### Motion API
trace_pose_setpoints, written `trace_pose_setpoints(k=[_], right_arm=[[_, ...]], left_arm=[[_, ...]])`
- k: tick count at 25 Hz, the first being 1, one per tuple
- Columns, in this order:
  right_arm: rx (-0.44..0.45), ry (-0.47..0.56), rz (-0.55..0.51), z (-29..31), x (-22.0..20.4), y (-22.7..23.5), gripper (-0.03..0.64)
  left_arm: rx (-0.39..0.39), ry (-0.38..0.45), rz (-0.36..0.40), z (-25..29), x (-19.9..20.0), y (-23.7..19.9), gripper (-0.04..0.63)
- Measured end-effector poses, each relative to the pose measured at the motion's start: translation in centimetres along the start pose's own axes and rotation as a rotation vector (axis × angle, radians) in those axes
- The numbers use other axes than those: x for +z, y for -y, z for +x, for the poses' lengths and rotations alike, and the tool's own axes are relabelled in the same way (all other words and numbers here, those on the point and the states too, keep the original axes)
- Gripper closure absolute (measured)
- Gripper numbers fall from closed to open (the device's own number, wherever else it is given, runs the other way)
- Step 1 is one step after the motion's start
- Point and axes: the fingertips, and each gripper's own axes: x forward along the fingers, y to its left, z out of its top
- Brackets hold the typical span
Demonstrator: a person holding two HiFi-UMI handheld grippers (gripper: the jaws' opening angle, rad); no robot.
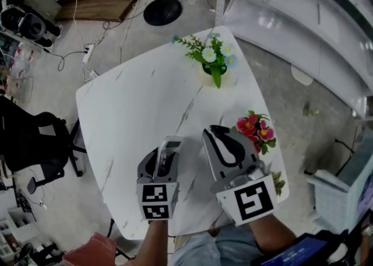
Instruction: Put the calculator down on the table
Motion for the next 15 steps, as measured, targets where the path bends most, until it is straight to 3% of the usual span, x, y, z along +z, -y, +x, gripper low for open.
trace_pose_setpoints(k=[6,10,15], right_arm=[[-0.013,-0.002,-0.008,0.0,0.0,-0.3,0.561],[-0.023,-0.005,-0.013,0.1,-0.1,-0.5,0.561],[-0.034,-0.02,-0.022,0.3,-0.5,-0.9,0.561]], left_arm=[[-0.033,0.034,-0.018,0.4,0.2,-0.5,0.389],[-0.076,0.032,-0.078,0.5,0.0,-0.9,0.379],[-0.088,0.088,-0.123,1.1,0.0,-2.4,0.357]])
